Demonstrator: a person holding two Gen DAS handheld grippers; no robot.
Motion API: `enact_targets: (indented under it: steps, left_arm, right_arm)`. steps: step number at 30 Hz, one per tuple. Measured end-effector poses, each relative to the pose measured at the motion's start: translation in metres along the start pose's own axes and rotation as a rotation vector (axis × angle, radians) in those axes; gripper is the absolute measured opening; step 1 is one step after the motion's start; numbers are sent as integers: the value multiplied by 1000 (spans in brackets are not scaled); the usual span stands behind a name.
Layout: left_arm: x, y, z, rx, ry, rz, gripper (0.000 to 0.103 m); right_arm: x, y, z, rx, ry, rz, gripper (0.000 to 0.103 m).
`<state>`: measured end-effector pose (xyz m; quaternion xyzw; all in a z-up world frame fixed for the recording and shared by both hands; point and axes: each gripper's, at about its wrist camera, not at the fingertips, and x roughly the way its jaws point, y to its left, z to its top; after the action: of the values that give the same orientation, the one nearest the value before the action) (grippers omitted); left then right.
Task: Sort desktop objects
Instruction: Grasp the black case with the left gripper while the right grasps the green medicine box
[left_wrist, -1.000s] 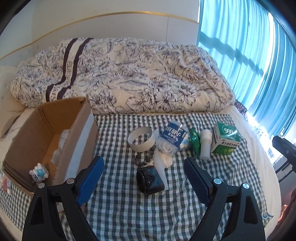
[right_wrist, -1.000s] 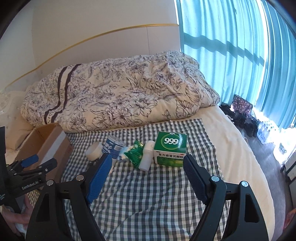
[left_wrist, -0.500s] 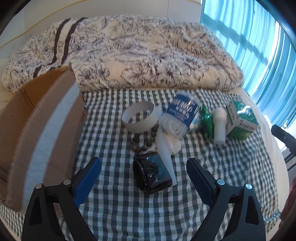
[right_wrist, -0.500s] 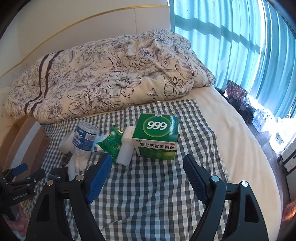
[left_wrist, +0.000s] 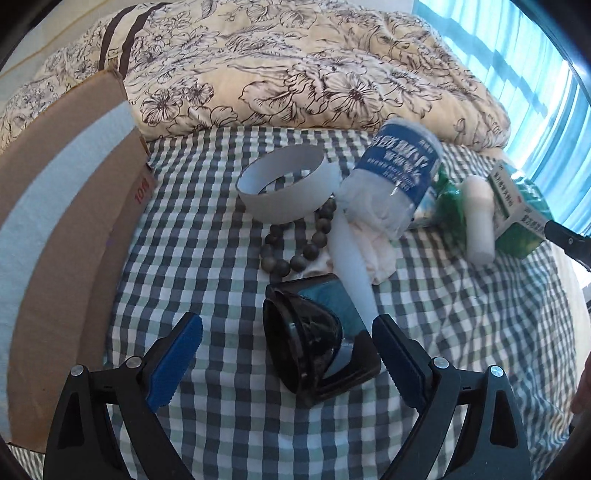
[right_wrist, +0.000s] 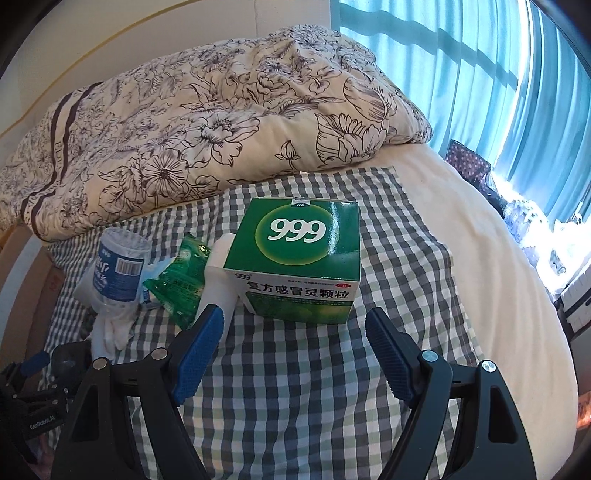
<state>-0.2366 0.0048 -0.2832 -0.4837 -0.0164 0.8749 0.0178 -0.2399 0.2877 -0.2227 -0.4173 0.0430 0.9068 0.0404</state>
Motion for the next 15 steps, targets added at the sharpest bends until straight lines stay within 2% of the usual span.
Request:
enact_targets:
  steps: [10,13,15]
  left_arm:
    - [25,5,-3,-26,29,3,95]
    - [29,4,-5,-17,26,-13,87]
    - [29,2,-6,-8,22,-22,83]
  right_arm:
    - [25,0,8,5,-1,-57,80]
    - [32,1,12,11,-6,-58,86]
    - [35,3,14,12,-11,-59,86]
